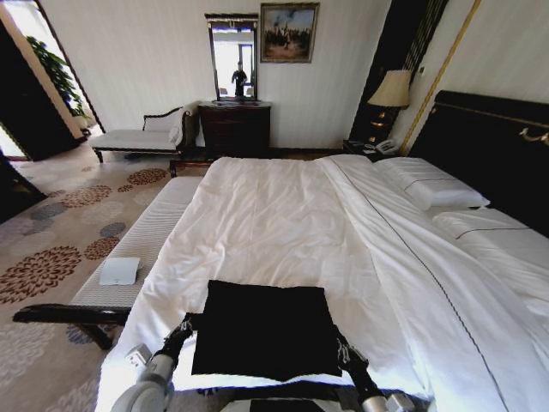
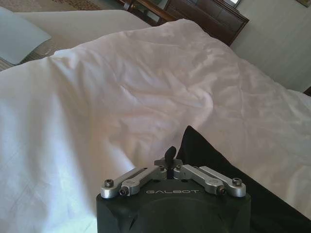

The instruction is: Fold the clothes on the bed.

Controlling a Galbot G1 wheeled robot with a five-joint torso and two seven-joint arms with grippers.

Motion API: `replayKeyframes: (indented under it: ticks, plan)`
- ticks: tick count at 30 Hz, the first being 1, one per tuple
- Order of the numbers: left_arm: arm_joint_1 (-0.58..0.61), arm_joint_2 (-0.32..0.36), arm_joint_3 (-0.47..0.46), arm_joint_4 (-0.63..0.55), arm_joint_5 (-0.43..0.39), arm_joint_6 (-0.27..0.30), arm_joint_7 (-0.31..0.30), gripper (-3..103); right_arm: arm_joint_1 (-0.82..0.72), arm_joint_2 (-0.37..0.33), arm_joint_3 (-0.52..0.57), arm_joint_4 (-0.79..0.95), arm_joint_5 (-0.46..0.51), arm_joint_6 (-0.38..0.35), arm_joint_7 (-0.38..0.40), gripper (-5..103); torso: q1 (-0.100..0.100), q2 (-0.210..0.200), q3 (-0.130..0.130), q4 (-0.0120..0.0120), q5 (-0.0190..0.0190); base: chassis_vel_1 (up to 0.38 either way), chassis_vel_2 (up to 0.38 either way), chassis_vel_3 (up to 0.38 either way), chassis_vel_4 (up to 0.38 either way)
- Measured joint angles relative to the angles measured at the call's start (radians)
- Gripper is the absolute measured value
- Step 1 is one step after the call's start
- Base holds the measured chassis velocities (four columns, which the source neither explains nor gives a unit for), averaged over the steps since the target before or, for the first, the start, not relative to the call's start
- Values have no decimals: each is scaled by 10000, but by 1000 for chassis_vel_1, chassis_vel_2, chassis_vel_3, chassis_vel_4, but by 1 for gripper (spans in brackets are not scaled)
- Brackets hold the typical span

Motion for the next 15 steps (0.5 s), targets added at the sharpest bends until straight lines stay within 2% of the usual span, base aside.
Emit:
replayKeyframes:
  ticks: [7,15]
  plan:
    - [-70,15,13,112,-23,41,13,1,-318,-22,7,-140,-74,454,-114,0,0,0,0,0,1,0,0,0,0]
    - [167,-74,330,263,459,-18,213,1,-285,11,-76,-595,-301,746,-321,0,0,0,0,0,2,0,0,0,0]
